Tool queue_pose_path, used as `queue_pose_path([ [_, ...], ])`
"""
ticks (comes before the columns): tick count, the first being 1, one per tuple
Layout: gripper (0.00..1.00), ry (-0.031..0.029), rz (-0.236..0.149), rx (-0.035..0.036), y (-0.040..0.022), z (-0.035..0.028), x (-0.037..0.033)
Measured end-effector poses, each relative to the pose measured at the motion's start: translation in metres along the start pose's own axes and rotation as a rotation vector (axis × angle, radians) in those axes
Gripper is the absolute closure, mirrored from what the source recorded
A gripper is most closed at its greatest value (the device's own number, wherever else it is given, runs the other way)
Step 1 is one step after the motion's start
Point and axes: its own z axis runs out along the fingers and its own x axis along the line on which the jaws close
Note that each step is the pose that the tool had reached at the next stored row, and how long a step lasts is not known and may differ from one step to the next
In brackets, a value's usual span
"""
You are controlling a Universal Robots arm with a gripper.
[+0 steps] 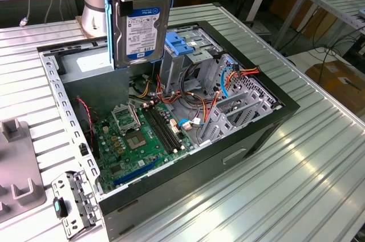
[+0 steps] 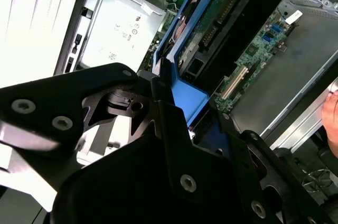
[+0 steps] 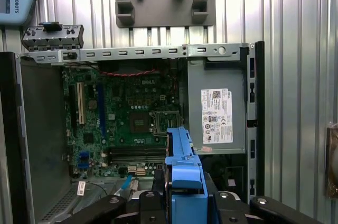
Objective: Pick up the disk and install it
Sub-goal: 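Insert the disk into the insertion slot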
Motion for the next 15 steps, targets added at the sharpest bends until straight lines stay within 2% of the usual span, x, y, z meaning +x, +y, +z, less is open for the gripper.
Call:
queue_pose_path([
  [2,0.63,0.0,0.0,0.0,0.0,0.0,0.0001],
  [6,0.63,0.0002,0.0,0.0,-0.0003,0.0002,0.0067],
  [15,0.63,0.002,0.0,0.0001,-0.0015,0.0011,0.0309],
])
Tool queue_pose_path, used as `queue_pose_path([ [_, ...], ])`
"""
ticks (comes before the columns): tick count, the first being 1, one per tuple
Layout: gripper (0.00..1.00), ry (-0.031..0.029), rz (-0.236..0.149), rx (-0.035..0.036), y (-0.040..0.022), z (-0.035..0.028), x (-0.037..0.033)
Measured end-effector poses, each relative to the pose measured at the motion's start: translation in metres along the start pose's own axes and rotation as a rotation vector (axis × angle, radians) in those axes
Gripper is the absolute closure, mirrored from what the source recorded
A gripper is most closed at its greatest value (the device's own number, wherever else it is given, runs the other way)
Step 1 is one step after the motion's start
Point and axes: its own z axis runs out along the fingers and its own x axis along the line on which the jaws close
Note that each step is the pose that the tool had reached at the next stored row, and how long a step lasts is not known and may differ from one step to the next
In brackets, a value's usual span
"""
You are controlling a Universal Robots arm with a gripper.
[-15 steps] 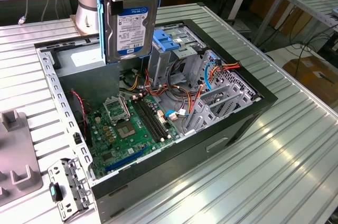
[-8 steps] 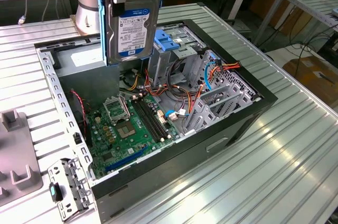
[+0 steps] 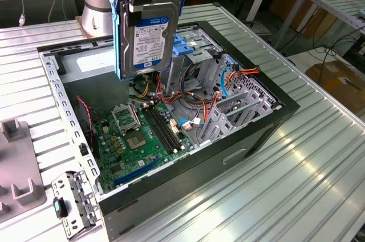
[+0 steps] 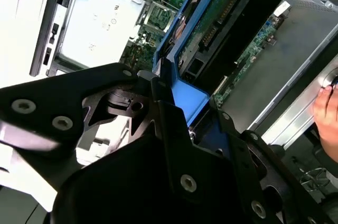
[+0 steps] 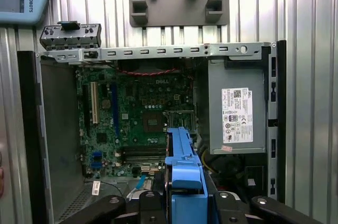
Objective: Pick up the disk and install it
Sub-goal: 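Insert the disk into the insertion slot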
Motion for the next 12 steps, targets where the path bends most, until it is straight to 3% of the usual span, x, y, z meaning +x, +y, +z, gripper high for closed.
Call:
queue_pose_path([
  [4,0.63,0.0056,0.0,0.0002,-0.0055,0.0007,0.0047],
  [7,0.63,0.0096,0.0,0.0003,-0.0161,0.0014,0.0047],
  [12,0.63,0.0104,-0.001,0.0003,-0.0314,0.0024,0.0041],
])
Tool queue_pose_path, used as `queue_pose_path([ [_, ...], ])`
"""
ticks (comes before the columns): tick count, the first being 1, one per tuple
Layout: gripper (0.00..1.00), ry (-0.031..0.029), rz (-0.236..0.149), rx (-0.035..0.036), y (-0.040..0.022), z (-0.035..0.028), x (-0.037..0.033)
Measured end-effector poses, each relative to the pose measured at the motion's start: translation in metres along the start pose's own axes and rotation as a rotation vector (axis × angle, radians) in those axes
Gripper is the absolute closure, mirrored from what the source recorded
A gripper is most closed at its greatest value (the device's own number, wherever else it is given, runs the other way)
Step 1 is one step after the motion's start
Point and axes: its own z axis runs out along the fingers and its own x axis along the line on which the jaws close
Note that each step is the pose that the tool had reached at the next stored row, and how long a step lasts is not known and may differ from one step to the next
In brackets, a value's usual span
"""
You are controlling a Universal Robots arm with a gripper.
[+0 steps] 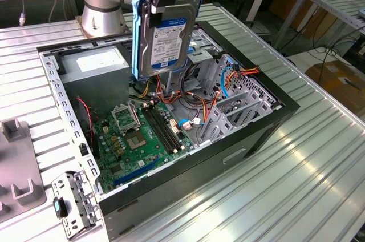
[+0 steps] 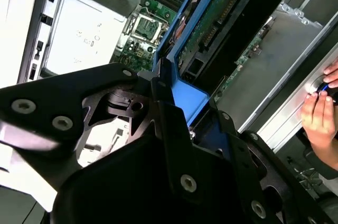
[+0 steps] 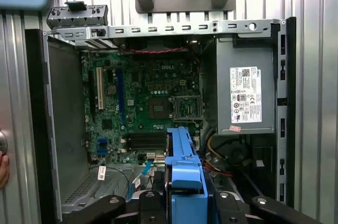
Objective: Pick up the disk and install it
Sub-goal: 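Insert the disk into the insertion slot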
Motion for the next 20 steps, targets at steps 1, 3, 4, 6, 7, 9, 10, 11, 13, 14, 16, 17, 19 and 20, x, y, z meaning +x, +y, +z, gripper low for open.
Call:
queue_pose_path([
  [1,0.63,0.0005,0.0,0.0,-0.001,0.0,0.0002],
  [3,0.63,0.0015,0.0,0.0,-0.0023,0.0001,0.0015],
  [4,0.63,0.0024,0.0,0.0001,-0.0026,0.0003,0.0034],
  [6,0.63,0.004,0.0,0.0002,-0.0029,0.0005,0.008],
  [7,0.63,0.0047,0.0,0.0002,-0.003,0.0006,0.0108],
  [9,0.63,0.0057,0.0,0.0003,-0.0033,0.001,0.0168],
  [10,0.63,0.0067,0.0,0.0003,-0.0035,0.0012,0.0212],
  [11,0.63,0.0074,0.0,0.0003,-0.0037,0.0015,0.0261],
  [13,0.63,0.0076,0.0,0.0004,-0.0041,0.002,0.0337],
  [14,0.63,0.0077,-0.001,0.0004,-0.0046,0.0026,0.0409],
  [16,0.63,0.0081,-0.001,0.0004,-0.0051,0.0031,0.0479],
  [17,0.63,0.0083,-0.001,0.0003,-0.0056,0.0034,0.0509],
  [19,0.63,0.0089,0.0,0.0005,-0.0079,0.0041,0.0577],
  [20,0.63,0.0097,-0.001,0.0004,-0.0105,0.0045,0.0598],
])
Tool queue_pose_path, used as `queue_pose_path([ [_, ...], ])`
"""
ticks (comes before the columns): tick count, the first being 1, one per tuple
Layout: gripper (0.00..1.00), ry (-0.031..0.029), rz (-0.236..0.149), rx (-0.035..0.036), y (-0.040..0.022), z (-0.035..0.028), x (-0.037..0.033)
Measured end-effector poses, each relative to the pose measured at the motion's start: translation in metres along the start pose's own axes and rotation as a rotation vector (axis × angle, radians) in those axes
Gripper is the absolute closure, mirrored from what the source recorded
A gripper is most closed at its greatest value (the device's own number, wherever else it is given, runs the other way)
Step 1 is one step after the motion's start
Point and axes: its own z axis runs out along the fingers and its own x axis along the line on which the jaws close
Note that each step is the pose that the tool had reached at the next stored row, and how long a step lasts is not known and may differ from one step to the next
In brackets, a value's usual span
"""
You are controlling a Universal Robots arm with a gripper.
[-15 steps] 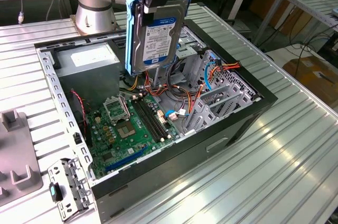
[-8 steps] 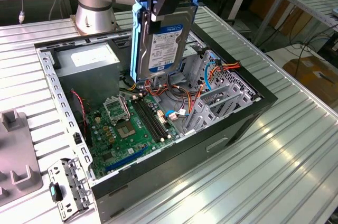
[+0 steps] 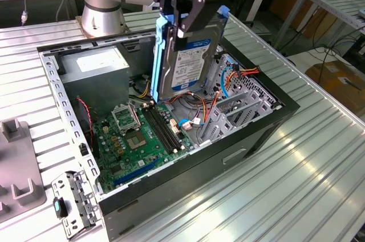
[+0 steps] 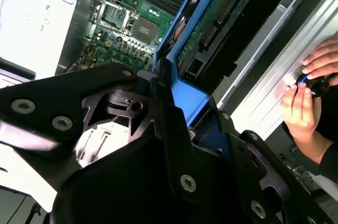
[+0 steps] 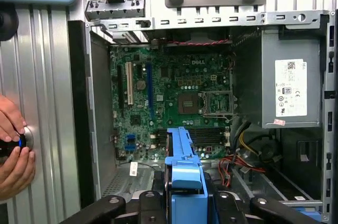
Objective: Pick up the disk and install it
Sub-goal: 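Insert the disk into the insertion slot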
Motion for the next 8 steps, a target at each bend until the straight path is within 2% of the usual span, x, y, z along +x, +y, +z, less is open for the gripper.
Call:
queue_pose_path([
  [1,0.63,0.0004,0.0,0.0001,-0.0033,0.0006,0.001],
  [2,0.63,0.0011,0.0,0.0001,-0.0093,0.0012,0.0014],
  [3,0.63,0.0016,0.0,0.0001,-0.0176,0.002,0.0013],
  [4,0.63,0.0016,0.0,0.0001,-0.0292,0.0031,0.0012],
  [5,0.63,0.0018,0.0,0.0,-0.0338,0.0037,0.0021],
  [7,0.63,0.0017,0.0,0.0,-0.0354,0.0046,0.0061],
  [8,0.63,0.0016,0.0,0.0001,-0.0361,0.0054,0.0102],
])
